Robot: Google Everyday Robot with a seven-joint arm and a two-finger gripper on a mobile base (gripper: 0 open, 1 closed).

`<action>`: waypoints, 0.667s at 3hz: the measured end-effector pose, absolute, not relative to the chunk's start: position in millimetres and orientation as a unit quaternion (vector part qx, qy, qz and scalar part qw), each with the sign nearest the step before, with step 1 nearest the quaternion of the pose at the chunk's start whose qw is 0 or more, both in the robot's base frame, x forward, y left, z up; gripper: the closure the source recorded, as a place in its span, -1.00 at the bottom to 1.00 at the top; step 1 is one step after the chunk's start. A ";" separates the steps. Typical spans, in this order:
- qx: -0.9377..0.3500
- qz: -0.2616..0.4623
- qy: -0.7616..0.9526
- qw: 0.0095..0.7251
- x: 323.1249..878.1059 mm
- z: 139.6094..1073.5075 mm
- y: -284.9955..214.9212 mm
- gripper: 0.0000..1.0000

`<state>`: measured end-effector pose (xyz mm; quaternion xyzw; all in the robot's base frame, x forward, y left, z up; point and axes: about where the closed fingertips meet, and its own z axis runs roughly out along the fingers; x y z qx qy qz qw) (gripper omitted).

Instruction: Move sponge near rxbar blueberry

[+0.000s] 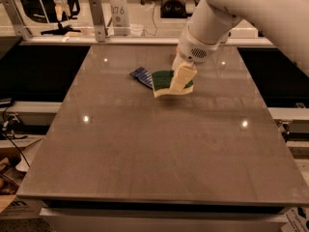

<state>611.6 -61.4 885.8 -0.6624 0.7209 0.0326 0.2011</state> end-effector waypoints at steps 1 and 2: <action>-0.650 0.030 0.733 0.198 629.5 876.6 -67.5 0.67; -0.642 0.029 0.741 0.195 641.0 866.4 -73.9 0.21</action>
Offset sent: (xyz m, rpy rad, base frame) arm 0.0437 -0.0231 -0.0290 -0.0066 0.0174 -0.0907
